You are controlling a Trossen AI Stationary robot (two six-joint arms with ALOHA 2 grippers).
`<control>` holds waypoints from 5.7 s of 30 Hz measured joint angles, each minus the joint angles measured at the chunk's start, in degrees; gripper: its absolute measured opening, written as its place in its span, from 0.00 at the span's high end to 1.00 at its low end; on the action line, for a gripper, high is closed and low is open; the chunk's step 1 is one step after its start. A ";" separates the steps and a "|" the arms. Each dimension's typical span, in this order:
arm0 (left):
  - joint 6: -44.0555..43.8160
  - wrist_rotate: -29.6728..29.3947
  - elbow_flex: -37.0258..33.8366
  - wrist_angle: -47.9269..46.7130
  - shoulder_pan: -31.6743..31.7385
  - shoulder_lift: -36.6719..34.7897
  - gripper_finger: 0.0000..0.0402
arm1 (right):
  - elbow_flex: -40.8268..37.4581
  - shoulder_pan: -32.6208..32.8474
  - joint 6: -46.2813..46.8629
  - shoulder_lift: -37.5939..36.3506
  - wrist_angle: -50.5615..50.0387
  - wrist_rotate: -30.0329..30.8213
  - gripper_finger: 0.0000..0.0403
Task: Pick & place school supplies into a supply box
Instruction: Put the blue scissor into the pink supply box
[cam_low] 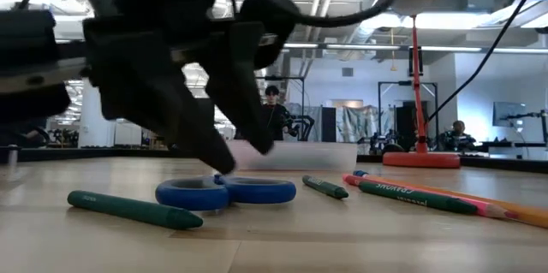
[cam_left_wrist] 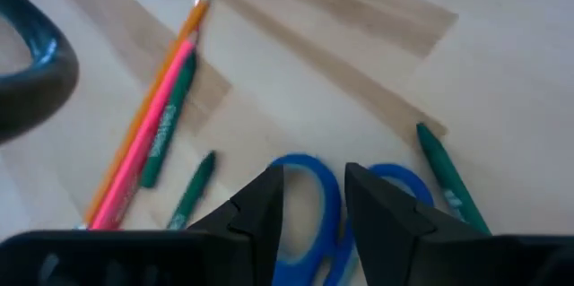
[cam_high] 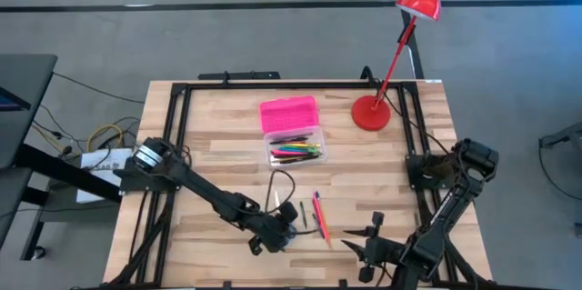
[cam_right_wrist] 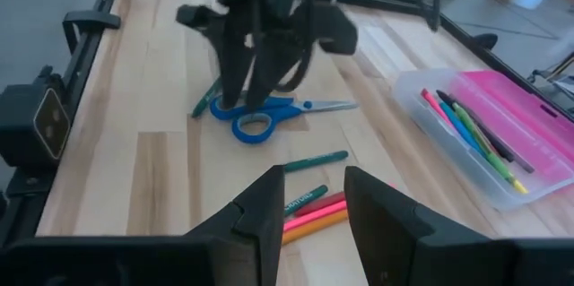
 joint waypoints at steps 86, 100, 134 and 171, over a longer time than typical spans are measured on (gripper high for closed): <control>-20.93 -4.82 12.43 -28.28 8.11 6.15 0.79 | -0.04 -0.83 0.48 0.02 -2.60 -0.55 0.72; -21.66 -6.44 19.06 -37.46 9.04 5.91 0.80 | -0.04 -0.83 0.48 0.02 -2.54 -0.53 0.72; -36.81 1.99 40.43 -34.31 38.29 5.45 0.80 | -0.04 -0.33 0.44 0.02 -2.82 -0.63 0.72; -46.20 -7.24 25.63 -28.98 36.50 5.38 0.79 | -0.04 -0.39 1.96 0.02 -2.78 -1.98 0.72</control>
